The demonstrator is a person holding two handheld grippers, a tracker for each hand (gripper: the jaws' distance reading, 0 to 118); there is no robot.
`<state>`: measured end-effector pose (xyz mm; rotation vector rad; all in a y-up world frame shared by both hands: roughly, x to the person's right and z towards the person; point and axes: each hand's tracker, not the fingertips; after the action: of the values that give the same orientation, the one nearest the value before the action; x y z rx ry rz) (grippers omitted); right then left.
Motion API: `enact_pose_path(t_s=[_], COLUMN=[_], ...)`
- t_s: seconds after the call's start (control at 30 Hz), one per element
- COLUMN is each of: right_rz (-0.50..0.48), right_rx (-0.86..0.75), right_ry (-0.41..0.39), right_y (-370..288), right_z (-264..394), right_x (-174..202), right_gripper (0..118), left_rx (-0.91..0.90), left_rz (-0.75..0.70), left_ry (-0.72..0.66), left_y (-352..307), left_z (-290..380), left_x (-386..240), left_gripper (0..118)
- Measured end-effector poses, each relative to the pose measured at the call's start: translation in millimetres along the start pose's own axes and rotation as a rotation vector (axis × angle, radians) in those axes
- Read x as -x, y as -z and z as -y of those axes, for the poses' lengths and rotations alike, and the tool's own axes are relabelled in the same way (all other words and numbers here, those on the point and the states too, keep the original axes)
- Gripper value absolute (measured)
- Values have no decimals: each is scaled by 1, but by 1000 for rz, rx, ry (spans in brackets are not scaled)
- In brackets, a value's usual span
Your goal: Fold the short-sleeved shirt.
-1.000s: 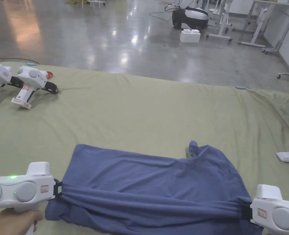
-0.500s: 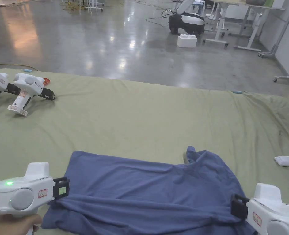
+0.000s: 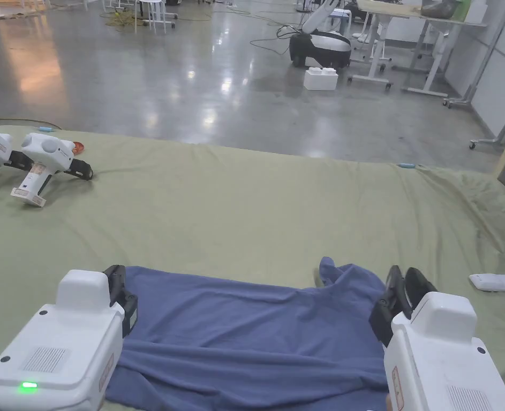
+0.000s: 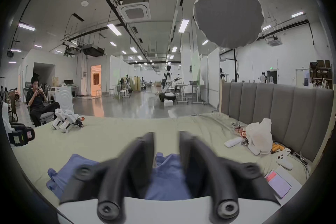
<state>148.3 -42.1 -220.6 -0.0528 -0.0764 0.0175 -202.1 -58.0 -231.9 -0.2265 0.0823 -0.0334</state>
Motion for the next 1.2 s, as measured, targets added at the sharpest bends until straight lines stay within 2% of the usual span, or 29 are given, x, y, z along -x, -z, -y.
enact_pose_path(t_s=[0.07,0.2,0.27,0.33,0.43,0.5,0.67,0.7,0.73,0.77,0.83,0.87,1.0,1.1,1.2], right_rz=[-7,-20,-18,-27,-44,-44,-47,-49,-48,-50,-57,-55,-44,-40,-26], right_rx=[-22,-35,-38,-28,2,26,78,87,98,129,150,155,175,216,236], right_ry=[-14,-53,-63,-59,-57,-69,-58,-54,-54,-51,-32,-31,-53,-40,-39], right_y=[-6,-11,-11,-11,-10,-10,-9,-8,-7,-6,-3,-3,-4,-1,1], right_z=[0,2,4,5,10,14,21,23,24,27,27,28,29,30,33], right_x=[5,10,8,7,2,0,-1,-1,-1,-2,-4,-5,-8,-12,-15], right_gripper=[3,1,0,0,0,0,0,0,0,0,0,0,0,0,0], left_rx=[-25,-41,-40,30,148,271,533,575,622,689,746,760,839,869,887], left_rz=[-6,-6,-5,22,1,36,46,58,55,74,78,67,35,33,15], left_ry=[-2,27,-1,-53,-33,-74,-92,-115,-122,-115,-129,-146,-168,-119,-78], left_y=[-7,-15,-21,-18,-6,9,38,46,53,61,70,76,90,88,84], left_z=[1,4,5,11,28,45,71,78,82,87,89,93,99,100,92], left_x=[1,4,10,27,52,75,86,89,90,90,85,84,78,69,61], left_gripper=[0,0,0,0,0,0,1,4,14,29,67,72,73,71,61])
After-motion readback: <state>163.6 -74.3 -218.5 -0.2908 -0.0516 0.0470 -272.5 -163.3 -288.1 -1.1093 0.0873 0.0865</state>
